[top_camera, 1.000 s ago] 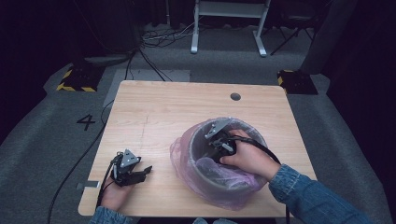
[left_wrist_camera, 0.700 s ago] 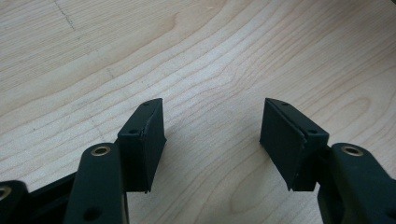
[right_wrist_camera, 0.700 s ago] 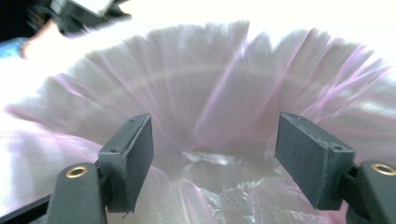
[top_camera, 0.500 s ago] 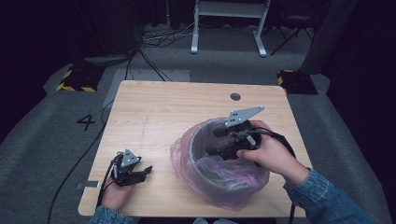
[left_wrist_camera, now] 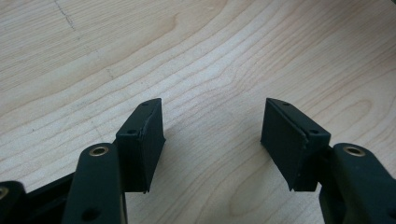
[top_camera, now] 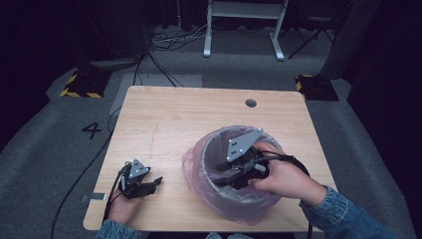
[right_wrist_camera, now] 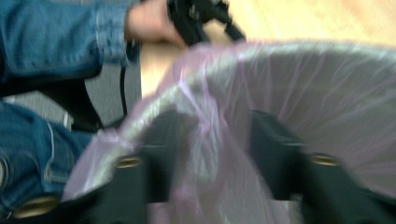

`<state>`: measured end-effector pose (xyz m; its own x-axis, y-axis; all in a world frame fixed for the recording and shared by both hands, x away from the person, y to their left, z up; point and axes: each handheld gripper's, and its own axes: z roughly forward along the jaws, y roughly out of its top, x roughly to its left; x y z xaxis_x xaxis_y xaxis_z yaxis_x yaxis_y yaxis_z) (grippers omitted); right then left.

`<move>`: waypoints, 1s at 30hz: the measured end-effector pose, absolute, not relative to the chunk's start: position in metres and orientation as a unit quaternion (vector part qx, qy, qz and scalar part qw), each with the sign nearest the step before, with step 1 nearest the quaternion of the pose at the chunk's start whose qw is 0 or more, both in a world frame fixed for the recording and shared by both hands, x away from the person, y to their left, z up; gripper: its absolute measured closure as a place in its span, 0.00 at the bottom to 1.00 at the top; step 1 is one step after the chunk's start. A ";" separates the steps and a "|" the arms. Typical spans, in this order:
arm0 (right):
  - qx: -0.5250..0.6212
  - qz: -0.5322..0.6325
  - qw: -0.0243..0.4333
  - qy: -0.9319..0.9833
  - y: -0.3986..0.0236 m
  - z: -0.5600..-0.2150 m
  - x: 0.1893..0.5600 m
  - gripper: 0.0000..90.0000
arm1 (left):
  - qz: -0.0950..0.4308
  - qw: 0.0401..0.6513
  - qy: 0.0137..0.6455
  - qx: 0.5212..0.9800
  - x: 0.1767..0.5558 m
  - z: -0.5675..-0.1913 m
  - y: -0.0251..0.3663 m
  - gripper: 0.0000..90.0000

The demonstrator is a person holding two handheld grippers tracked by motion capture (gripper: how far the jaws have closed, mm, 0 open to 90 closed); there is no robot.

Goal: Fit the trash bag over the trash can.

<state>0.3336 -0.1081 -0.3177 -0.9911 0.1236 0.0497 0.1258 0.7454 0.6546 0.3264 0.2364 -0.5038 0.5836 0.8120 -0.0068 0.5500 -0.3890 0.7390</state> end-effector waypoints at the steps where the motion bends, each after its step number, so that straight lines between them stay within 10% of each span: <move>1: -0.071 -0.344 0.005 -0.936 -0.108 -0.319 0.334 0.77 | 0.181 0.361 0.419 0.813 0.326 -0.504 0.236 0.43; 6: -0.085 -0.313 0.026 -0.946 -0.100 -0.333 0.339 0.96 | 0.181 0.361 0.419 0.813 0.326 -0.504 0.236 0.43; 17: -0.095 -0.235 0.030 -0.967 -0.081 -0.376 0.352 0.95 | 0.181 0.361 0.419 0.813 0.326 -0.504 0.236 0.43; 30: -0.124 -0.218 0.002 -0.968 -0.077 -0.401 0.360 0.42 | 0.181 0.361 0.418 0.813 0.327 -0.504 0.236 0.43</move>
